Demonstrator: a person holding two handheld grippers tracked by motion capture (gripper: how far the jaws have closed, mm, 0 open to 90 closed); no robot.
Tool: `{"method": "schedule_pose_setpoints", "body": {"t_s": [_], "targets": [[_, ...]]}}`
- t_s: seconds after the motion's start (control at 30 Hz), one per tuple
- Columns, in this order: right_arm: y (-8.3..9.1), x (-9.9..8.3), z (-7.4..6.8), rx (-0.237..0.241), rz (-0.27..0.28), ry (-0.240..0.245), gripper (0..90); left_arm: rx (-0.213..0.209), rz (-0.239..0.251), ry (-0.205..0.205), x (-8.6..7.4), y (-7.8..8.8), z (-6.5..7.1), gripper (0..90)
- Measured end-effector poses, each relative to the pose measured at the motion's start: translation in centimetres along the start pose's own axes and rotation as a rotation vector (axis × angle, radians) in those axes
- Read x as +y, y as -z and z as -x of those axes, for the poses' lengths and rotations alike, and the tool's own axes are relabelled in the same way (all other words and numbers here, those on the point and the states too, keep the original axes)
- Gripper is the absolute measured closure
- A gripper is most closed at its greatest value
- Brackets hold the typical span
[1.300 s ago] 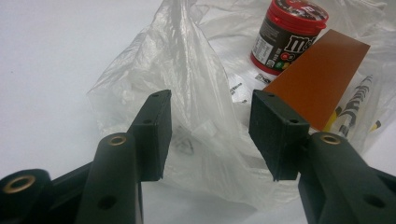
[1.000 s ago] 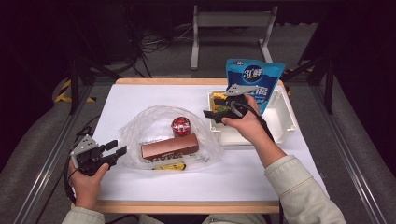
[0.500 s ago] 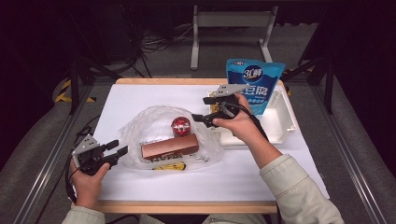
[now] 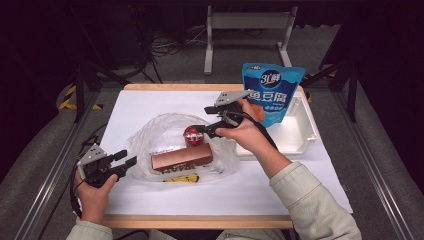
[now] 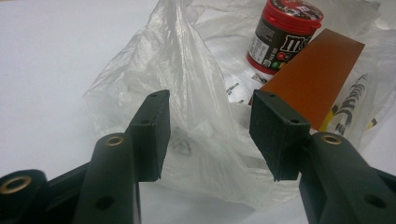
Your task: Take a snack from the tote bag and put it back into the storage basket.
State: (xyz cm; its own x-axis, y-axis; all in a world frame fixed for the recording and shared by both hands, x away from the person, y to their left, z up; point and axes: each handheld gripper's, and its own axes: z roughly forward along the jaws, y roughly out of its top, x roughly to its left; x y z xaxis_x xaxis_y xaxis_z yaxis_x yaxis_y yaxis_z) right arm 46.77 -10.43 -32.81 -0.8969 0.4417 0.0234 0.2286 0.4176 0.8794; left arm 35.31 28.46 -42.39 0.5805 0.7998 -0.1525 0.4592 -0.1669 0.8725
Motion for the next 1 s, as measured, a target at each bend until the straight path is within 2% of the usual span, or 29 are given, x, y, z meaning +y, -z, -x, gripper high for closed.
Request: {"method": "schedule_pose_setpoints", "body": {"t_s": [0.27,0.57,1.0], "targets": [[-1.5,0.4,-0.4,0.026,-0.029,-0.008,21.9,0.001,-0.003,-0.005,0.0,0.1,-0.1,48.6],[-2.9,0.5,-0.6,0.034,-0.070,-0.007,21.5,0.002,0.001,0.000,0.0,0.1,-0.1,48.6],[-4.7,0.1,-0.4,0.020,-0.115,0.006,18.1,0.011,-0.002,0.004,-0.1,0.1,-0.2,48.5]]}}
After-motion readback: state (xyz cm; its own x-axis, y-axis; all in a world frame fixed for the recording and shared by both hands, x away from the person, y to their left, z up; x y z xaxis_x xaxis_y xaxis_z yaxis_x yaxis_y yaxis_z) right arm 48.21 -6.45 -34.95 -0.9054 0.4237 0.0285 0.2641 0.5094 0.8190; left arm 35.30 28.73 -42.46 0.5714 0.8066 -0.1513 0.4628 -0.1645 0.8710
